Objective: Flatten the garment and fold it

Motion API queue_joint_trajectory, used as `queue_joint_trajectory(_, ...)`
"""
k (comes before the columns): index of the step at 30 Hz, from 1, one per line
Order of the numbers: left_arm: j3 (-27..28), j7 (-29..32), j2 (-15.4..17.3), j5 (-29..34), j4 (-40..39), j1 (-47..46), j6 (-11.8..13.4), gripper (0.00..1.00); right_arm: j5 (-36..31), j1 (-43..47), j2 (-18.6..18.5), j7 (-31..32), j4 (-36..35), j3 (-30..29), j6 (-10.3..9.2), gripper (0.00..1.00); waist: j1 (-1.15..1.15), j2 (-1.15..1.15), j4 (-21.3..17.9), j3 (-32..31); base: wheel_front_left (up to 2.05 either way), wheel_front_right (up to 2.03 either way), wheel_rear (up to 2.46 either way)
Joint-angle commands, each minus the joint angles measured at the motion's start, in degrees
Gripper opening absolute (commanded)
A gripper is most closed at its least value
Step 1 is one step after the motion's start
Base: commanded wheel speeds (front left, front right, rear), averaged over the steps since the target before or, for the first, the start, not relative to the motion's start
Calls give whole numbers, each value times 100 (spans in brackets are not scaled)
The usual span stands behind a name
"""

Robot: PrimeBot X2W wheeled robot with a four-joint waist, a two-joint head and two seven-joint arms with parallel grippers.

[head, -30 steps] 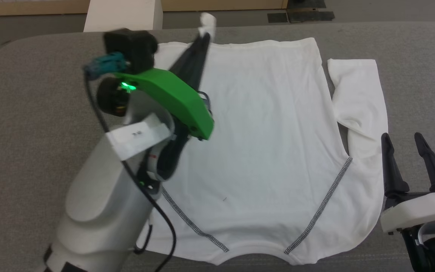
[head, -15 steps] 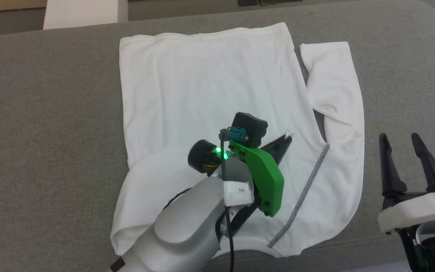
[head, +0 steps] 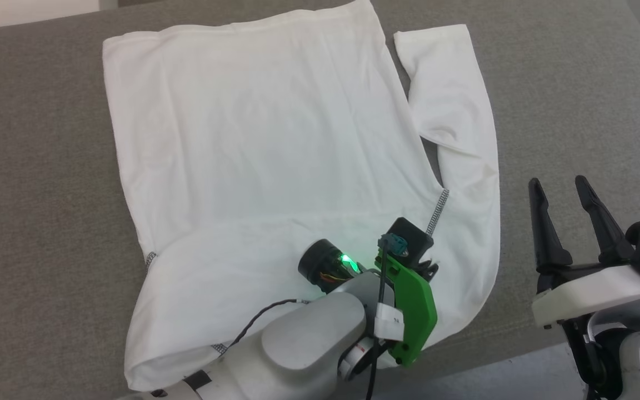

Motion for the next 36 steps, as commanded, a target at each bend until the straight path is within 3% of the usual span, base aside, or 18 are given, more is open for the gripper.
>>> queue_joint_trajectory(1,-60,-7,-15,-84,30,-106,-13,0,45,-113,1,-62,45,44,-10,100,0,0,-258,220,0,0,0)
queue_joint_trajectory(9,-266,463,-15,-74,260,-73,-228,0,98,-237,1,-174,231,197,-10,100,0,0,-480,295,0,0,0)
queue_joint_trajectory(10,-270,594,-16,-47,302,-45,-296,53,96,-240,1,-184,245,186,-10,100,0,0,-470,290,0,0,0)
queue_joint_trajectory(11,-271,655,-16,0,314,-28,-362,91,94,-240,1,-192,255,167,-10,100,0,0,-444,284,0,0,0)
queue_joint_trajectory(12,-272,688,-16,27,331,-12,-414,100,91,-237,1,-198,267,146,-10,100,0,0,-403,273,0,0,0)
queue_joint_trajectory(15,-274,628,-16,-42,317,-40,-487,100,73,-230,1,-204,286,97,-10,100,0,0,-243,215,0,0,0)
queue_joint_trajectory(19,-123,88,-16,-419,104,-195,-459,100,25,-214,1,-181,268,21,-10,100,0,0,40,84,0,0,0)
queue_joint_trajectory(20,119,-575,-16,-632,-40,-340,-373,100,-56,-187,1,-131,223,-72,-10,100,0,0,286,-42,0,0,0)
queue_joint_trajectory(25,670,-1835,8,-641,86,-467,-123,100,-112,-184,1,-15,161,-186,-10,100,0,0,610,-206,0,0,0)
queue_joint_trajectory(27,973,-2121,188,-566,136,-440,-5,100,-142,-195,1,32,147,-234,-10,100,0,0,729,-246,0,0,0)
queue_joint_trajectory(32,2332,-2249,863,-139,-490,96,256,100,-179,-235,1,115,136,-383,-10,100,0,0,992,-277,0,0,0)
queue_joint_trajectory(36,3592,-2252,1223,539,-1363,992,270,100,-219,-341,-2,162,226,-529,-10,100,0,0,1178,-246,0,0,0)
